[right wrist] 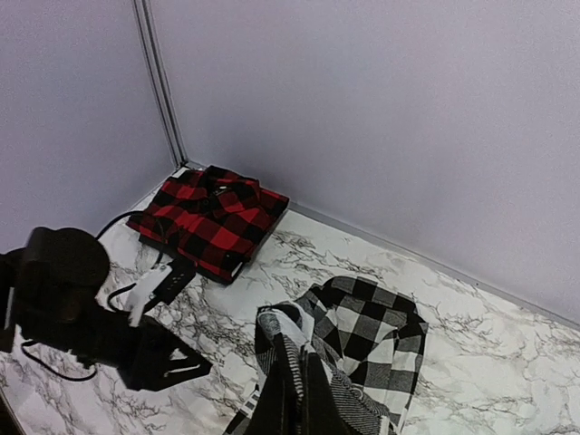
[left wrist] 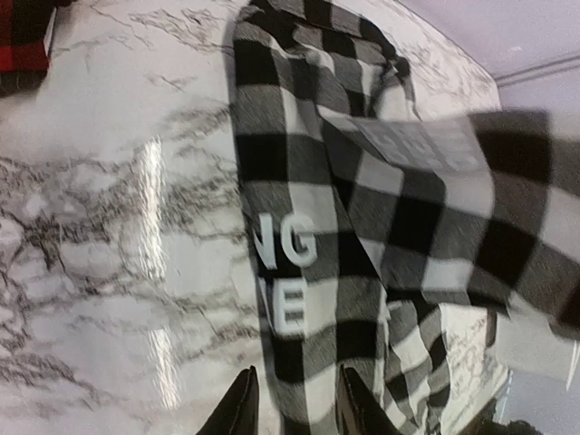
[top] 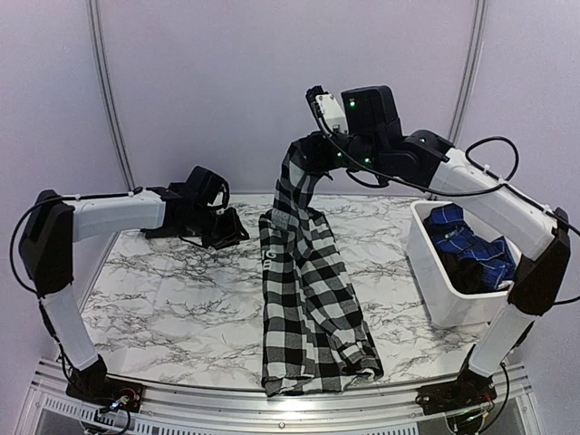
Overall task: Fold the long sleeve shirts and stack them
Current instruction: Fold the sleeve of the rectangle-folded shirt.
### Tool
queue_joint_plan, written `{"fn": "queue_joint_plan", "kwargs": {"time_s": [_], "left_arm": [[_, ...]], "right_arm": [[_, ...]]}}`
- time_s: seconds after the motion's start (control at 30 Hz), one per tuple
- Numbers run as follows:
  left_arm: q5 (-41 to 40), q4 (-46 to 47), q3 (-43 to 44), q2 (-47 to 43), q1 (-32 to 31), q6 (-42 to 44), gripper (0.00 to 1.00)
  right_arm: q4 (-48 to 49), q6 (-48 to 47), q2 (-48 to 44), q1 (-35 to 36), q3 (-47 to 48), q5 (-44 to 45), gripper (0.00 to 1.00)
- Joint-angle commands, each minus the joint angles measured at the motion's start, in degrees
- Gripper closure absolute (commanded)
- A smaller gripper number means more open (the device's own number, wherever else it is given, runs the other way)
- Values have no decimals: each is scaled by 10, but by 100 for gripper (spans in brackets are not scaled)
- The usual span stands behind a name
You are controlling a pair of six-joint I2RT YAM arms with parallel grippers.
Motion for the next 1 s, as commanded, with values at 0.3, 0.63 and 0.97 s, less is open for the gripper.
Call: {"fn": "queue_joint_plan", "kwargs": {"time_s": [0.3,0.63,0.97], "left_arm": [[25,37,234,257,65,46,70],[21,34,298,311,66,59,68],[-7,20,327,355,66,59,69]], "right_arm": [[10,32,-18,16,24,-29,100],[3,31,23,32,97,-41,100],[-6,36,33,39,110,-31,100]]}}
